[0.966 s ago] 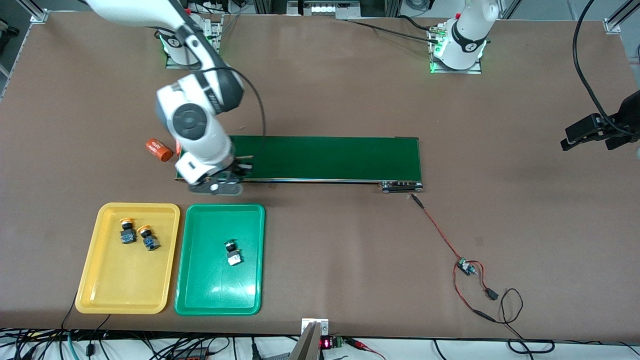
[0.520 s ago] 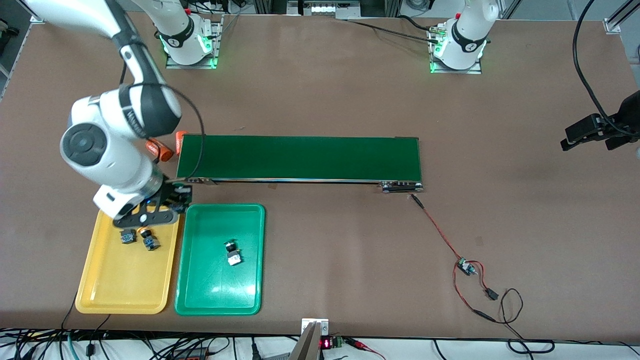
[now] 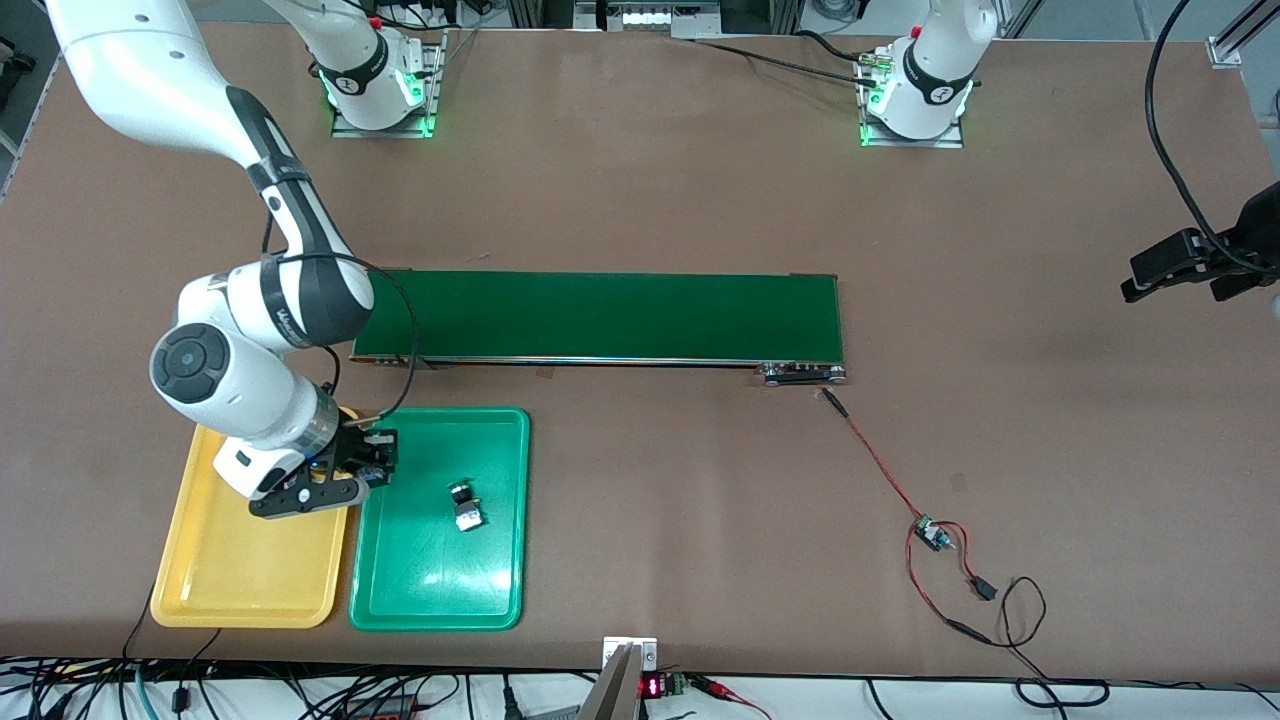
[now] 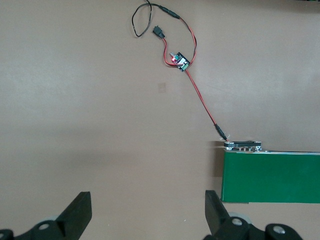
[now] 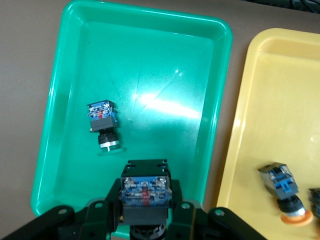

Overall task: Sort buttons by color to trays
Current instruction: 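Lower the button into the green tray and open the right gripper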

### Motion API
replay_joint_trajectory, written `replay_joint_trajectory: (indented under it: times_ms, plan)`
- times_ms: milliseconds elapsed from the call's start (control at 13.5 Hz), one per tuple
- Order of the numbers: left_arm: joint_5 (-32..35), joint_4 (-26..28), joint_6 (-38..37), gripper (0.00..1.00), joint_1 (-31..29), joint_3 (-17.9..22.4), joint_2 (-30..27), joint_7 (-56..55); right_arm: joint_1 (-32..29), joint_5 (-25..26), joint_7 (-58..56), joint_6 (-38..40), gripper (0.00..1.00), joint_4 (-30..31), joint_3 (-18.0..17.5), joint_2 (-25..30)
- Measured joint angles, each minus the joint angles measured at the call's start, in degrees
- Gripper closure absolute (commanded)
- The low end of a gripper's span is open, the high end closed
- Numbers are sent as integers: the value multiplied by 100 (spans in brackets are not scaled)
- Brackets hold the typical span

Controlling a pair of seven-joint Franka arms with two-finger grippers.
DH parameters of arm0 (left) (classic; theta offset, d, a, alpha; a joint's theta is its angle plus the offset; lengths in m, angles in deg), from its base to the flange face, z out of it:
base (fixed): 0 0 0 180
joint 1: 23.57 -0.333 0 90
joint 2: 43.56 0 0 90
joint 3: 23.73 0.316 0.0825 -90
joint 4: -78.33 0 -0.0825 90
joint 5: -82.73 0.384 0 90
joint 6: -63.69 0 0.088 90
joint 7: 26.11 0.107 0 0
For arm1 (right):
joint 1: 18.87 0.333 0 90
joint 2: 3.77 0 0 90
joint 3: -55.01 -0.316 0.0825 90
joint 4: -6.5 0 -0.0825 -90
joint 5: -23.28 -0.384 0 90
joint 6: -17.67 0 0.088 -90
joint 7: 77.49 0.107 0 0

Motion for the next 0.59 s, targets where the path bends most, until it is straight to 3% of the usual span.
replay_joint_trajectory:
  times_ms: [595]
  plan:
    - [0, 0, 13, 0, -9, 5, 41, 0, -44, 30, -730, -710, 87, -21, 156, -486]
